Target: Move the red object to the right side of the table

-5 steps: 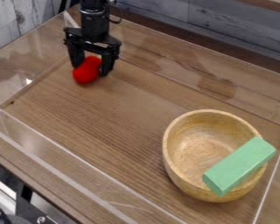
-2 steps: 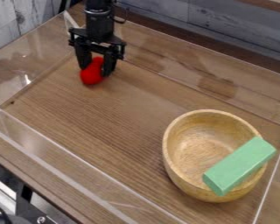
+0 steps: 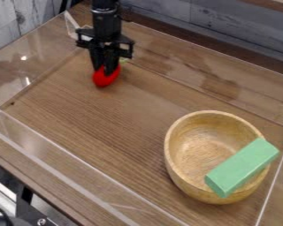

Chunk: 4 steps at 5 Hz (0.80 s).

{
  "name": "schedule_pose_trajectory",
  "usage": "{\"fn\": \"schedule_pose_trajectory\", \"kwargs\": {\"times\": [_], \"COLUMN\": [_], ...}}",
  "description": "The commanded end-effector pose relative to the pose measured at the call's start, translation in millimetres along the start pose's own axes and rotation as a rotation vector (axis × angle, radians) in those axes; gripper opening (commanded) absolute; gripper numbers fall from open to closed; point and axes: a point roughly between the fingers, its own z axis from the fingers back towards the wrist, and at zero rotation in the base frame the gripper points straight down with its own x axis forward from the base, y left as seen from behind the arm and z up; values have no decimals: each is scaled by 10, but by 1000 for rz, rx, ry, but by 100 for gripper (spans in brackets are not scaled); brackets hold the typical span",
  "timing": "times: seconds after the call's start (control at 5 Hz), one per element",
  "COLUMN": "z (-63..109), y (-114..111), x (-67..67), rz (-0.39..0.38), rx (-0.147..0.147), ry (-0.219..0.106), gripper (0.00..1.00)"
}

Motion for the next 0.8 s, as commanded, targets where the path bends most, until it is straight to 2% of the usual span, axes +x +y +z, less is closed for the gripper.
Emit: {"fn": "schedule_pose_trajectory", "kwargs": {"times": [0.0,0.2,0.4,0.6], "z": [487,615,616,566], "y": [-99,-288,-506,-626], "x": [21,-60,-135,-187], "rz": [-12,-45,-91,-119], "rx": [-13,-37,-49,-50], "ry": [-110,-125,-128,-123], "gripper": [0,0,0,0]}}
